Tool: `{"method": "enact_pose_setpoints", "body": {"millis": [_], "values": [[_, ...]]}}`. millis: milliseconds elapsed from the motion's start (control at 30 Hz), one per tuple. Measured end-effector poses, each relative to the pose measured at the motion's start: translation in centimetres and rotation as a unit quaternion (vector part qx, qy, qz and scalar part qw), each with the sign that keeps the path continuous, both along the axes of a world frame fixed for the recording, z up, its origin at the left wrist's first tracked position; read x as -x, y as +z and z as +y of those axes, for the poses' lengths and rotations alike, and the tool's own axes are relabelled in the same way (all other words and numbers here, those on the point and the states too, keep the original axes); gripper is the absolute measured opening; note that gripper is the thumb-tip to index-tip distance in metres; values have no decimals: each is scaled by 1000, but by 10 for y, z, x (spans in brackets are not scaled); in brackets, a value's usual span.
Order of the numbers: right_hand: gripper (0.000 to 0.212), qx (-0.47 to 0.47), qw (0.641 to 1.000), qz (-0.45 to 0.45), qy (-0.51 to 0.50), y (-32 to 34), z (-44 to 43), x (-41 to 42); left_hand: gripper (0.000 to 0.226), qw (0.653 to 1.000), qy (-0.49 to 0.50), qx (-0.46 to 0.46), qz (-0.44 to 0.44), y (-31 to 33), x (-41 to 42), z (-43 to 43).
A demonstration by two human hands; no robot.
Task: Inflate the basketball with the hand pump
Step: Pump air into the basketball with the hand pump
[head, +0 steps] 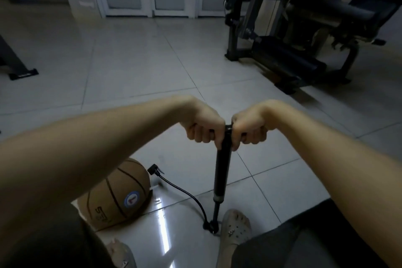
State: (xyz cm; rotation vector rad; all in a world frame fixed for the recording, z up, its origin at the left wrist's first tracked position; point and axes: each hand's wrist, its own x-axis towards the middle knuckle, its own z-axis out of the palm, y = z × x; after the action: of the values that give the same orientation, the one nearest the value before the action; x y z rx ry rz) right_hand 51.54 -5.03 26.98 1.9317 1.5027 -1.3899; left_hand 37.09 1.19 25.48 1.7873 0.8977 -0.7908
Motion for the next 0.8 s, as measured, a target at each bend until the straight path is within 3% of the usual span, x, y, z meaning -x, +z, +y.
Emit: {"method": "enact_pose_setpoints", "body": {"millis": [100,400,533,667,800], "values": [[42,5,1000,10,1,2,-9,-5,44,1000,-4,-11,-1,5,-3,-9],[6,28,999,-15,16,-137,-34,5,30,1000,19,-13,0,-137,0,-44],[13,23,1000,-6,3,-170,-45,4,25,1000,16,-14,6,-170,-2,-49],[9,36,999,-24,22,-162,-42,11,17,999,13,-35,21,-161,1,-53],[14,44,997,-38,46,-104,-14,19,33,999,21,-3,36,-101,11,-30]]}}
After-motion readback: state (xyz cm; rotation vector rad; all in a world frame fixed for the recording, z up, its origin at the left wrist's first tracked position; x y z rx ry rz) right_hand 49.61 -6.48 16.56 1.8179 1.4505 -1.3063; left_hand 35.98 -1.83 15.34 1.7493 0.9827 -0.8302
